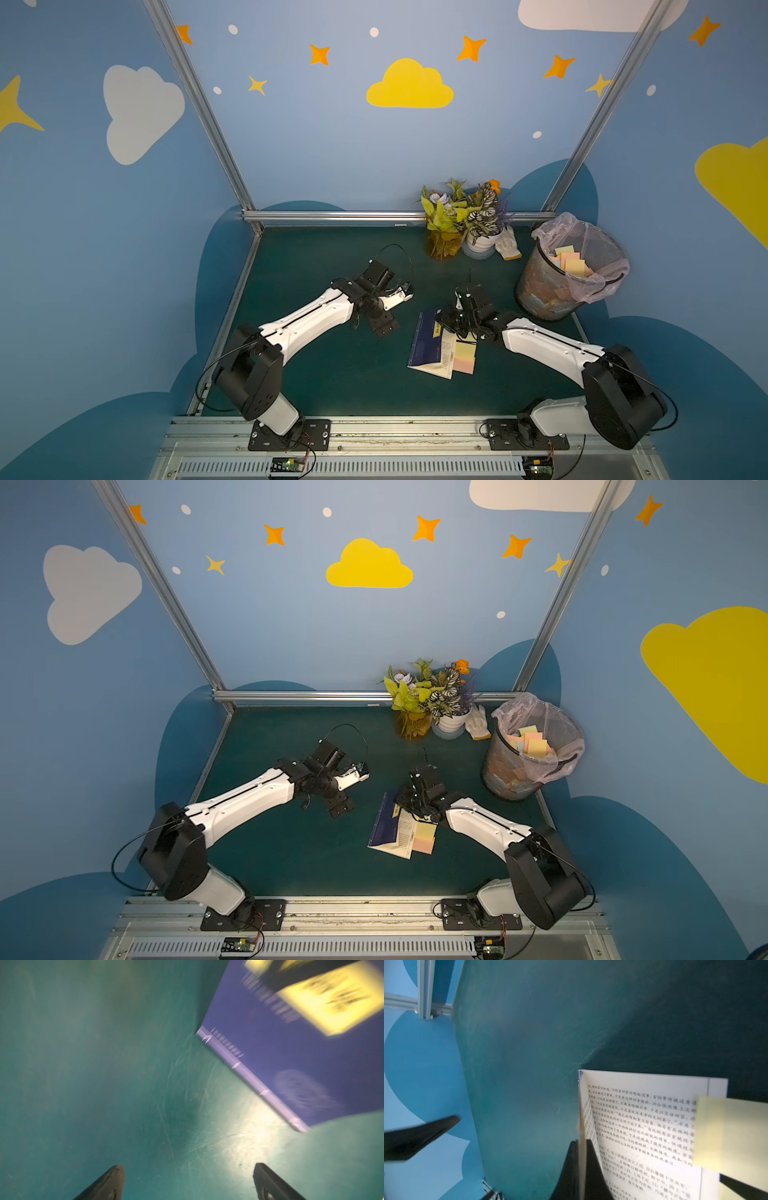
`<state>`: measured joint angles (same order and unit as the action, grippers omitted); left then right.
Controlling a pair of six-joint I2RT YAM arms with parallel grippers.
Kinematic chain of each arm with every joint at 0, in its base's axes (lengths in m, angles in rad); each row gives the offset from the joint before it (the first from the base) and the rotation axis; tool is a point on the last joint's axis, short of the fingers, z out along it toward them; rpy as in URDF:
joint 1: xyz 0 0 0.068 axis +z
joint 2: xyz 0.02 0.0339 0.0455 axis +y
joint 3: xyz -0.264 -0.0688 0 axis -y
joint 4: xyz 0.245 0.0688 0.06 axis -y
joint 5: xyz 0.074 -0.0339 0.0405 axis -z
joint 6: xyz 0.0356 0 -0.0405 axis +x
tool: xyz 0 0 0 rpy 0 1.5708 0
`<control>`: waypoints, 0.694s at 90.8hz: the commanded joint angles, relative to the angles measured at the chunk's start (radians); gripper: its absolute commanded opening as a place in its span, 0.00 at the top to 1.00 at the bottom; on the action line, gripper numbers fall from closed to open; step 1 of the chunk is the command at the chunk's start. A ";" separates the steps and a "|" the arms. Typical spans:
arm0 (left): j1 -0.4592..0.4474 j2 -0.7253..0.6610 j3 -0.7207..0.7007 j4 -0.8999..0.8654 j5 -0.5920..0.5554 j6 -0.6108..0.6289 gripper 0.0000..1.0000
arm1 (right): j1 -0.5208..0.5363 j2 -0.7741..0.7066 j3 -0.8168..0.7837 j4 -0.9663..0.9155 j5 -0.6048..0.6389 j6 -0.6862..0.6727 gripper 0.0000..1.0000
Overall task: Peel off the used sticky note
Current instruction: Open the book at the center of the board.
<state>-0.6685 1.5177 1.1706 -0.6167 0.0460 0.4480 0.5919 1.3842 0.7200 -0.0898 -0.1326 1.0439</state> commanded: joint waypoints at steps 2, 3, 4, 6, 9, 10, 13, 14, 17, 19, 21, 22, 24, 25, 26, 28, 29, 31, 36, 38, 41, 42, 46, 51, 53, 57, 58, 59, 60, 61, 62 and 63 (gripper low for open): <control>-0.042 -0.079 -0.072 -0.024 0.128 0.059 0.00 | -0.026 0.025 0.055 -0.008 -0.013 0.053 1.00; -0.048 -0.087 -0.079 -0.020 0.130 0.063 0.00 | -0.028 0.028 0.058 -0.009 -0.014 0.056 1.00; -0.052 -0.094 -0.086 -0.015 0.131 0.067 0.00 | -0.030 0.032 0.061 -0.009 -0.015 0.058 1.00; -0.066 -0.108 -0.101 -0.004 0.127 0.077 0.00 | -0.033 0.038 0.068 -0.010 -0.018 0.060 1.00; -0.087 -0.123 -0.128 0.014 0.111 0.089 0.00 | -0.038 0.049 0.077 -0.014 -0.021 0.064 1.00; -0.094 -0.130 -0.136 0.025 0.105 0.095 0.00 | -0.040 0.052 0.080 -0.017 -0.022 0.066 1.00; -0.124 -0.149 -0.162 0.058 0.079 0.108 0.00 | -0.043 0.062 0.088 -0.023 -0.021 0.070 1.00; -0.131 -0.153 -0.172 0.069 0.067 0.112 0.00 | -0.044 0.064 0.091 -0.025 -0.022 0.071 1.00; -0.159 -0.165 -0.202 0.111 0.033 0.122 0.00 | -0.048 0.072 0.097 -0.028 -0.022 0.076 1.00; -0.180 -0.174 -0.220 0.139 0.009 0.129 0.00 | -0.051 0.076 0.098 -0.028 -0.021 0.080 1.00; -0.199 -0.182 -0.238 0.167 -0.014 0.137 0.00 | -0.053 0.080 0.099 -0.027 -0.022 0.084 1.00; -0.208 -0.185 -0.247 0.183 -0.024 0.140 0.00 | -0.054 0.082 0.099 -0.027 -0.021 0.087 1.00; -0.224 -0.190 -0.268 0.210 -0.047 0.146 0.00 | -0.057 0.085 0.099 -0.025 -0.022 0.091 1.00; -0.233 -0.192 -0.277 0.227 -0.060 0.147 0.00 | -0.058 0.087 0.099 -0.023 -0.022 0.093 1.00; -0.243 -0.193 -0.286 0.240 -0.074 0.147 0.00 | -0.060 0.088 0.100 -0.021 -0.022 0.095 1.00; -0.260 -0.192 -0.301 0.279 -0.107 0.146 0.00 | -0.061 0.093 0.100 -0.018 -0.022 0.098 1.00; -0.270 -0.191 -0.307 0.300 -0.121 0.143 0.00 | -0.063 0.093 0.099 -0.017 -0.020 0.098 1.00; -0.285 -0.185 -0.318 0.333 -0.144 0.140 0.00 | -0.064 0.096 0.100 -0.015 -0.021 0.100 1.00; -0.310 -0.164 -0.330 0.395 -0.174 0.125 0.00 | -0.065 0.101 0.100 -0.009 -0.019 0.106 1.00; -0.318 -0.155 -0.335 0.416 -0.182 0.119 0.00 | -0.065 0.104 0.102 -0.009 -0.018 0.109 1.00; -0.335 -0.144 -0.342 0.444 -0.197 0.111 0.00 | -0.065 0.109 0.102 -0.008 -0.018 0.113 1.00; -0.341 -0.140 -0.346 0.455 -0.202 0.110 0.00 | -0.066 0.109 0.102 -0.007 -0.018 0.114 1.00; -0.361 -0.126 -0.358 0.508 -0.227 0.108 0.00 | -0.066 0.112 0.102 -0.005 -0.016 0.118 1.00; -0.388 -0.111 -0.372 0.574 -0.274 0.105 0.00 | -0.067 0.115 0.100 -0.002 -0.009 0.125 1.00; -0.395 -0.105 -0.375 0.589 -0.293 0.101 0.00 | -0.067 0.115 0.099 0.000 -0.006 0.127 1.00; -0.405 -0.092 -0.375 0.621 -0.310 0.095 0.00 | -0.069 0.115 0.096 0.004 0.001 0.132 1.00; -0.407 -0.089 -0.374 0.627 -0.312 0.094 0.00 | -0.069 0.115 0.096 0.004 0.001 0.133 1.00; -0.407 -0.086 -0.374 0.632 -0.313 0.094 0.00 | -0.069 0.116 0.095 0.005 0.003 0.134 1.00; -0.409 -0.083 -0.374 0.637 -0.314 0.091 0.00 | -0.069 0.117 0.094 0.006 0.004 0.135 1.00; -0.410 -0.081 -0.374 0.640 -0.315 0.089 0.00 | -0.069 0.117 0.094 0.008 0.004 0.136 1.00; -0.411 -0.080 -0.374 0.644 -0.315 0.088 0.00 | -0.069 0.118 0.094 0.008 0.005 0.136 1.00; -0.412 -0.077 -0.374 0.649 -0.316 0.085 0.00 | -0.070 0.119 0.094 0.009 0.005 0.138 1.00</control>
<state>-1.0649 1.4204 0.8009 -0.1070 -0.1970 0.5541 0.5278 1.4895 0.7994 -0.0933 -0.1444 1.1564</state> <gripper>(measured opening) 0.994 0.043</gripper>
